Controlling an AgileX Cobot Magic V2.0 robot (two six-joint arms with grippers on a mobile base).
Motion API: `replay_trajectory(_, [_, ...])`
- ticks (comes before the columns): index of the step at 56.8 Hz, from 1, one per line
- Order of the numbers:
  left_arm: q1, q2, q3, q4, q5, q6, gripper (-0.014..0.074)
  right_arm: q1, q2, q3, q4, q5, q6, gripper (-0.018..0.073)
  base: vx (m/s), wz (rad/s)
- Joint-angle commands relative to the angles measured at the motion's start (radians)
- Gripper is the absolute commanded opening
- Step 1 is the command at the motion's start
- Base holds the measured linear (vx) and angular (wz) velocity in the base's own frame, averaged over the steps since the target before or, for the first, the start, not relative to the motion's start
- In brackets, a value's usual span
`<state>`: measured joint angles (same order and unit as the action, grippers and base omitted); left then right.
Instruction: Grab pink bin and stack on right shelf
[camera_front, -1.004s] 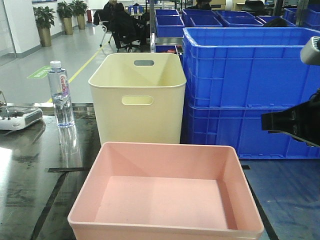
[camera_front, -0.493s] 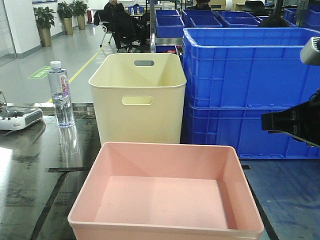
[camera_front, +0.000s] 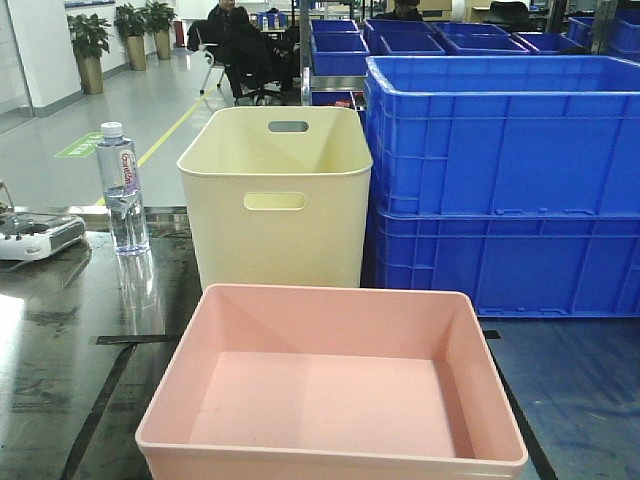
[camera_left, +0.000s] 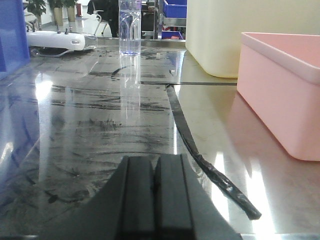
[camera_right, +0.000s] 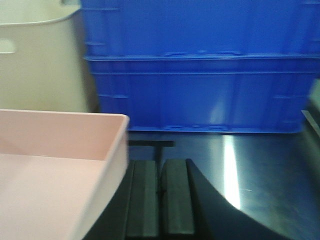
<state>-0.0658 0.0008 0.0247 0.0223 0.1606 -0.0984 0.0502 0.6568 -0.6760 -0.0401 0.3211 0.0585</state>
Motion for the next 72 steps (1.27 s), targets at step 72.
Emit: replay_trajectory(72, [0.003, 0.021, 0.010, -0.001, -0.082, -0.007, -0.0008, -0.101, -0.657, 0.707, -0.003, -0.070, -0.059, -0.0011, 0.00, 0.00])
